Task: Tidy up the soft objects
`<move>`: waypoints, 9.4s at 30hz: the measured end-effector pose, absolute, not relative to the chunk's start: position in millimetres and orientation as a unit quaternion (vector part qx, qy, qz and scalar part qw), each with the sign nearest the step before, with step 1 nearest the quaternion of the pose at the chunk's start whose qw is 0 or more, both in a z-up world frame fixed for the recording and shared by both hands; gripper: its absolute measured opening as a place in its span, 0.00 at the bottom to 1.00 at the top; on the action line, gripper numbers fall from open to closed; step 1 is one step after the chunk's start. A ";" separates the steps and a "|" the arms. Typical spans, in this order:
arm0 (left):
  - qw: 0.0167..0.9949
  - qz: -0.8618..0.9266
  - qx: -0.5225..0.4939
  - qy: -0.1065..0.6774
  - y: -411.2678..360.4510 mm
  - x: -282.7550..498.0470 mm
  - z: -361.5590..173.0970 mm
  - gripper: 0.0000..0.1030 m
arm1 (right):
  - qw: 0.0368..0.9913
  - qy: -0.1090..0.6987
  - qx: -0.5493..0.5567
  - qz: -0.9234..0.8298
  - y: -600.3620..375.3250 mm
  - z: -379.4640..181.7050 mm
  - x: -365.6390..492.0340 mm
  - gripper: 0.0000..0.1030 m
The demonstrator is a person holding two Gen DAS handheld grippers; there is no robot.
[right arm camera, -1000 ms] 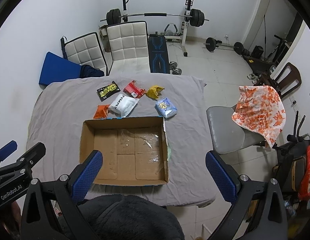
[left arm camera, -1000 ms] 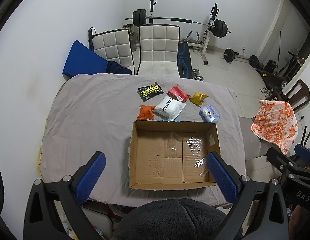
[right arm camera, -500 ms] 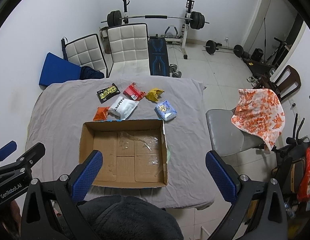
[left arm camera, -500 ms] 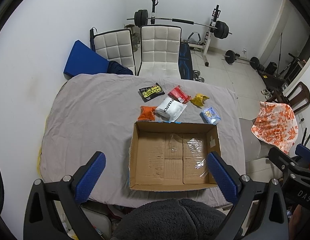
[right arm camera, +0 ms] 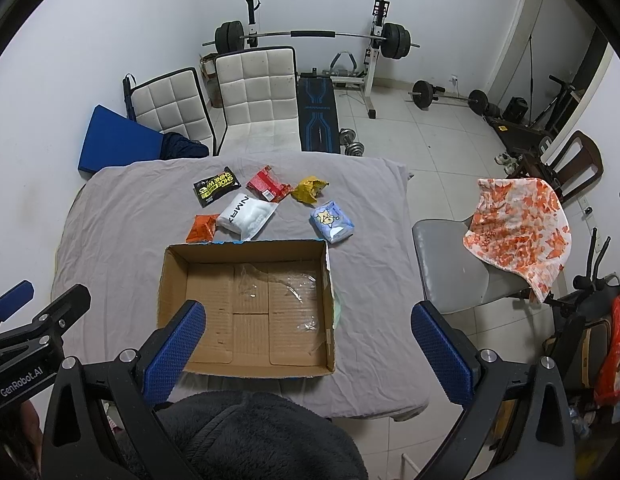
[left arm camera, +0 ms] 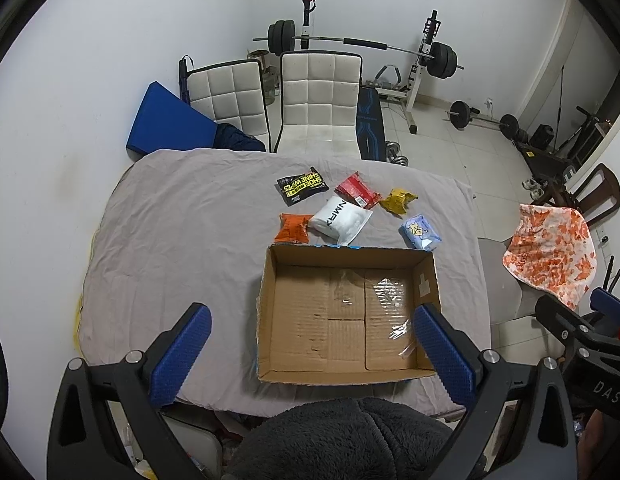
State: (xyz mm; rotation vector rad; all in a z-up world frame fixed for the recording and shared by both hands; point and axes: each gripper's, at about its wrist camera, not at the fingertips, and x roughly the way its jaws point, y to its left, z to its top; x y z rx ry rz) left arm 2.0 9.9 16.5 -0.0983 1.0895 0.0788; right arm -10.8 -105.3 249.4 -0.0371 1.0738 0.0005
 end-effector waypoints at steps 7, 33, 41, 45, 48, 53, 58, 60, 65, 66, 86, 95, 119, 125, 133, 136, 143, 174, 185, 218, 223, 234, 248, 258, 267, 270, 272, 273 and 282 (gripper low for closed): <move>0.853 0.039 -0.046 0.518 9.4 1.7 16.5 1.00 | 0.859 0.512 -0.018 0.002 -105.6 249.2 -8.9 1.00; 0.851 0.037 -0.048 0.522 5.6 9.3 11.1 1.00 | 0.854 0.520 -0.007 0.010 -111.4 233.2 17.9 1.00; 0.853 0.024 -0.038 0.520 -2.9 50.9 -0.8 1.00 | 0.853 0.521 0.008 -0.013 -131.7 217.5 62.1 1.00; 0.852 0.011 -0.033 0.522 -3.7 90.4 -18.7 1.00 | 0.846 0.534 0.006 -0.012 -148.8 197.9 110.1 1.00; 0.848 0.006 -0.014 0.530 -4.2 125.6 -36.0 1.00 | 0.830 0.558 0.007 0.007 -161.0 171.1 157.9 1.00; 0.831 0.005 0.022 0.555 -4.5 192.7 -81.2 1.00 | 0.804 0.594 -0.033 0.018 -166.6 110.9 226.9 1.00; 0.799 -0.033 0.045 0.598 -15.3 258.1 -149.1 1.00 | 0.768 0.635 -0.073 0.039 -168.9 27.0 297.8 1.00; 0.776 -0.042 0.063 0.626 -23.9 284.1 -187.0 1.00 | 0.756 0.648 -0.084 0.040 -171.1 -5.8 322.7 1.00; 0.730 -0.056 0.109 0.672 -47.1 321.8 -266.4 1.00 | 0.724 0.677 -0.124 0.051 -171.2 -94.0 372.8 1.00; 0.717 -0.062 0.118 0.684 -51.4 328.1 -284.7 1.00 | 0.714 0.685 -0.133 0.055 -168.8 -113.9 378.9 1.00; 0.643 -0.053 0.055 0.762 -57.8 351.6 -370.4 0.85 | 0.665 0.747 -0.014 0.025 -182.4 -285.5 403.8 0.68; 0.641 0.009 -0.015 0.767 -12.7 346.8 -343.3 0.97 | 0.645 0.761 0.073 -0.009 -213.6 -322.4 403.2 0.69; 0.708 -0.011 -0.051 0.704 -33.8 333.8 -170.1 0.60 | 0.670 0.740 0.041 -0.042 -247.0 -396.2 368.3 0.42; 0.734 -0.027 -0.064 0.675 -23.9 344.4 -110.5 0.58 | 0.702 0.710 0.045 -0.024 -283.3 -344.3 328.2 0.42; 0.769 -0.052 -0.069 0.634 -18.2 335.9 -126.8 0.56 | 0.736 0.675 0.043 0.019 -272.9 -277.9 297.0 0.42; 0.781 -0.063 -0.066 0.618 -27.2 314.0 -117.4 0.56 | 0.748 0.661 0.044 0.038 -279.9 -250.2 279.0 0.42; 0.784 -0.093 -0.079 0.609 -27.3 267.4 -100.4 0.56 | 0.756 0.648 0.051 0.074 -243.9 -169.1 242.2 0.42; 0.687 -0.076 -0.055 0.721 6.7 174.5 -265.4 0.57 | 0.696 0.707 0.020 0.125 -120.4 -284.9 154.4 0.43; 0.706 -0.038 -0.034 0.707 24.6 173.3 -244.4 0.77 | 0.691 0.711 0.019 0.126 -112.8 -280.3 147.7 0.86; 0.763 -0.024 -0.014 0.646 10.0 77.7 -79.3 0.97 | 0.734 0.677 0.009 0.049 -146.3 -95.4 58.9 1.00; 0.768 -0.031 -0.021 0.640 8.2 71.0 -59.0 0.97 | 0.743 0.667 0.012 0.052 -150.3 -70.2 51.3 1.00; 0.793 -0.040 -0.021 0.608 3.8 85.4 -23.1 0.97 | 0.760 0.647 0.022 0.059 -158.8 -38.4 65.4 1.00; 0.828 -0.011 -0.032 0.560 26.8 192.3 -8.1 0.97 | 0.772 0.627 0.077 0.071 -195.7 -28.3 192.8 1.00; 0.824 0.022 0.015 0.566 47.0 309.7 -67.4 0.97 | 0.748 0.654 0.068 0.090 -185.1 -97.0 333.6 1.00; 0.770 0.002 0.105 0.630 60.1 412.2 -200.7 0.97 | 0.707 0.699 0.008 0.106 -129.4 -230.8 438.4 1.00; 0.748 -0.017 0.141 0.649 54.1 430.3 -244.0 0.97 | 0.697 0.709 -0.010 0.109 -116.7 -264.4 449.6 1.00; 0.728 -0.039 0.166 0.664 49.3 440.6 -273.9 0.97 | 0.693 0.713 -0.020 0.108 -111.3 -279.6 454.6 1.00; 0.718 -0.047 0.180 0.671 46.4 445.1 -287.2 0.97 | 0.690 0.715 -0.024 0.110 -109.0 -286.8 457.1 1.00; 0.689 -0.103 0.152 0.701 42.6 471.7 -333.2 0.63 | 0.676 0.728 -0.037 0.110 -92.4 -323.5 478.9 1.00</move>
